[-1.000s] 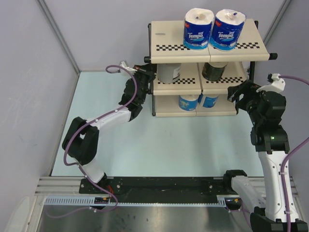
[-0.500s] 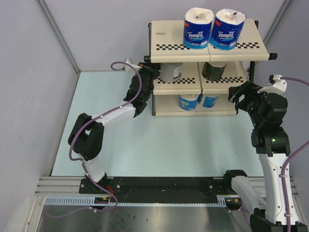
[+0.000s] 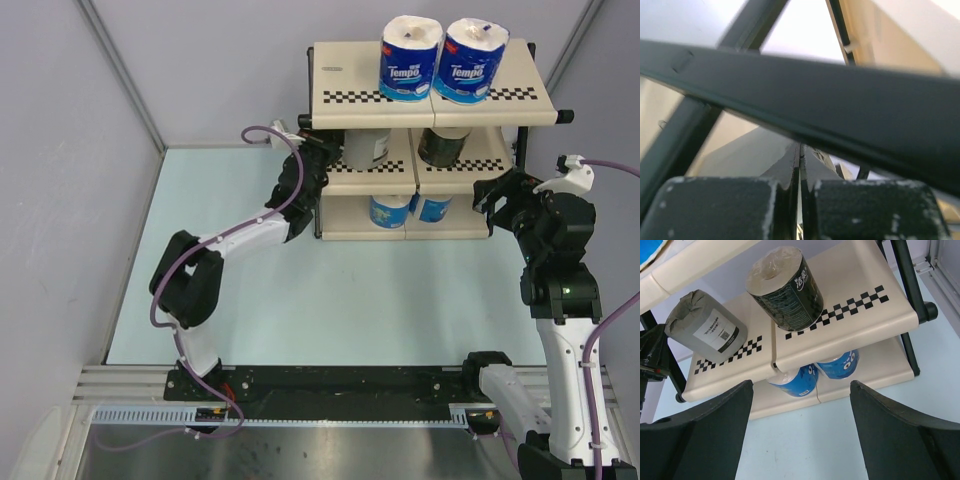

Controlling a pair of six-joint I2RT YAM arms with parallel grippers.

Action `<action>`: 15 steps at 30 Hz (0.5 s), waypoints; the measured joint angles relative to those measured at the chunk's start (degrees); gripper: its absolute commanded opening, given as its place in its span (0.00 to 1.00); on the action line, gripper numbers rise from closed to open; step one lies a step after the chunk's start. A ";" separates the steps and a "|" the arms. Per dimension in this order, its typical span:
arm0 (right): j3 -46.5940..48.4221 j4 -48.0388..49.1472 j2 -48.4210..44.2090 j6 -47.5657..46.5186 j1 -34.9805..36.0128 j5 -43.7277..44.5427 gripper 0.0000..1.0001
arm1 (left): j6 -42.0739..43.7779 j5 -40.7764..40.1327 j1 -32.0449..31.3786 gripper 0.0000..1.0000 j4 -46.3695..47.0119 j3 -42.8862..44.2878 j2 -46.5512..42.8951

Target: Place and organize the paper towels onto the shelf

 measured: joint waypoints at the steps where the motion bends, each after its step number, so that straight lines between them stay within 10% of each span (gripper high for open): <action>1: 0.00 0.00 0.00 -0.02 0.00 0.00 0.83 | 0.00 0.02 -0.33 0.00 -0.02 0.15 0.20; 15: 0.00 -0.35 0.00 -0.42 0.00 0.28 0.83 | 0.00 1.60 -3.04 0.00 1.22 1.86 2.14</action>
